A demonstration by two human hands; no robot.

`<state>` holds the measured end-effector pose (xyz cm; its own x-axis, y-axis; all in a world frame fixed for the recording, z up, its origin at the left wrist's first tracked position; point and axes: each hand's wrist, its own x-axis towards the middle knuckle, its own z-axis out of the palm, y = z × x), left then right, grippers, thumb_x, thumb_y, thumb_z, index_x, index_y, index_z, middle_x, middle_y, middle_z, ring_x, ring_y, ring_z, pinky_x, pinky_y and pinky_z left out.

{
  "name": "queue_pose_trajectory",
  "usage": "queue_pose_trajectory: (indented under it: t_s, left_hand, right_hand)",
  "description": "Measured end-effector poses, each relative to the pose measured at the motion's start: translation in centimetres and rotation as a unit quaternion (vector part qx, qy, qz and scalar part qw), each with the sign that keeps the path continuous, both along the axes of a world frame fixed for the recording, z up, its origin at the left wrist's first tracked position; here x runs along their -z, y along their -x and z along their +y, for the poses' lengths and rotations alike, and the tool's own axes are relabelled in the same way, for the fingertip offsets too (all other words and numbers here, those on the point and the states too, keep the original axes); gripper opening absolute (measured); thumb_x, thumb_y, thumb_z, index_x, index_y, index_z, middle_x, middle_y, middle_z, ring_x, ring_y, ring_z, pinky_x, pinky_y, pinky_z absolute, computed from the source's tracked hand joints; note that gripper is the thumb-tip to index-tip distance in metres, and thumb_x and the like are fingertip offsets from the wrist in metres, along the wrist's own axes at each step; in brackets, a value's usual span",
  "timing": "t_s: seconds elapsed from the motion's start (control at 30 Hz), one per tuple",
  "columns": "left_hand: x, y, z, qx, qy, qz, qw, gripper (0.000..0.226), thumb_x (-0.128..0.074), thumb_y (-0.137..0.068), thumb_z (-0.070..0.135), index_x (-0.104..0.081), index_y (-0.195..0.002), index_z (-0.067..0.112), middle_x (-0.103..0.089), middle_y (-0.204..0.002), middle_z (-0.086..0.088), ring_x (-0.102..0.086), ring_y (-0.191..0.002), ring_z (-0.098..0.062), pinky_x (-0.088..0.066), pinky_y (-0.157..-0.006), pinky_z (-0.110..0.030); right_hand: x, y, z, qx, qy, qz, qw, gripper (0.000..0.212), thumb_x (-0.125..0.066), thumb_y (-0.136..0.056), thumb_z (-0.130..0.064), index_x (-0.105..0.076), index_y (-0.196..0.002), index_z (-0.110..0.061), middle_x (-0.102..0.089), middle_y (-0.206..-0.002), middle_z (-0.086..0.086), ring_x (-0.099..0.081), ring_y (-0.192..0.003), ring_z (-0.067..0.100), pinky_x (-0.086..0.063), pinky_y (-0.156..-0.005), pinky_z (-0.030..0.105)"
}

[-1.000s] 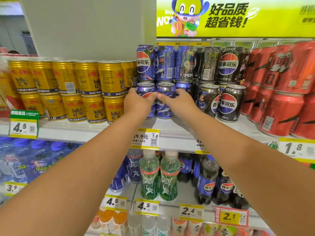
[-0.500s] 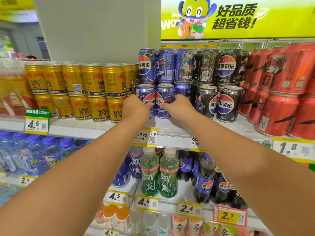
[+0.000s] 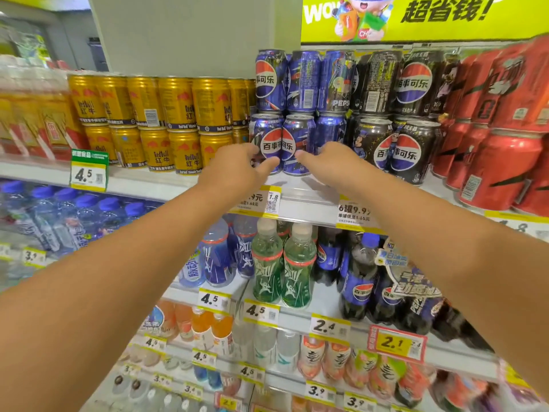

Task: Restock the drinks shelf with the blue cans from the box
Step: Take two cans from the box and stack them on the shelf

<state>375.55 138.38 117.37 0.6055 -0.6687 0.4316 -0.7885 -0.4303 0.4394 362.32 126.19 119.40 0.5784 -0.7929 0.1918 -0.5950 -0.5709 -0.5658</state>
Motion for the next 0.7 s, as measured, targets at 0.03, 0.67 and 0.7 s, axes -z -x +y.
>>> queue_pose_trajectory:
  t_s: [0.03, 0.67, 0.7]
  left_hand:
    - [0.2, 0.0, 1.0, 0.006, -0.010, -0.016, 1.000, 0.062, -0.051, -0.094, 0.065, -0.061, -0.137, 0.021, -0.066, -0.135, -0.003, -0.061, -0.120, -0.026, -0.047, -0.081, -0.032]
    - [15.0, -5.4, 22.0, 0.167, -0.168, -0.209, 0.949, 0.085, -0.030, -0.085, 0.073, -0.054, -0.146, 0.018, -0.046, -0.155, -0.017, -0.039, -0.146, -0.038, -0.028, -0.118, -0.057]
    - [15.8, -5.1, 22.2, 0.165, -0.169, -0.205, 0.950, 0.086, -0.027, -0.086, 0.074, -0.049, -0.150, 0.021, -0.041, -0.159, -0.014, -0.033, -0.149, -0.035, -0.024, -0.121, -0.056]
  right_hand:
    - [0.1, 0.3, 0.5, -0.013, 0.035, 0.016, 0.999, 0.051, -0.046, -0.098, -0.057, -0.053, -0.077, -0.011, -0.052, -0.073, 0.006, -0.052, -0.069, 0.026, -0.035, -0.053, 0.032]
    - [18.3, 3.8, 20.0, -0.129, 0.225, 0.147, 0.954, 0.069, -0.041, -0.099, -0.057, -0.032, -0.155, -0.018, -0.018, -0.166, 0.002, -0.013, -0.153, 0.021, -0.018, -0.123, 0.041]
    - [18.8, 4.2, 20.3, -0.121, 0.224, 0.156, 0.954, 0.069, -0.040, -0.099, -0.058, -0.031, -0.156, -0.019, -0.016, -0.166, 0.002, -0.010, -0.154, 0.020, -0.014, -0.124, 0.039]
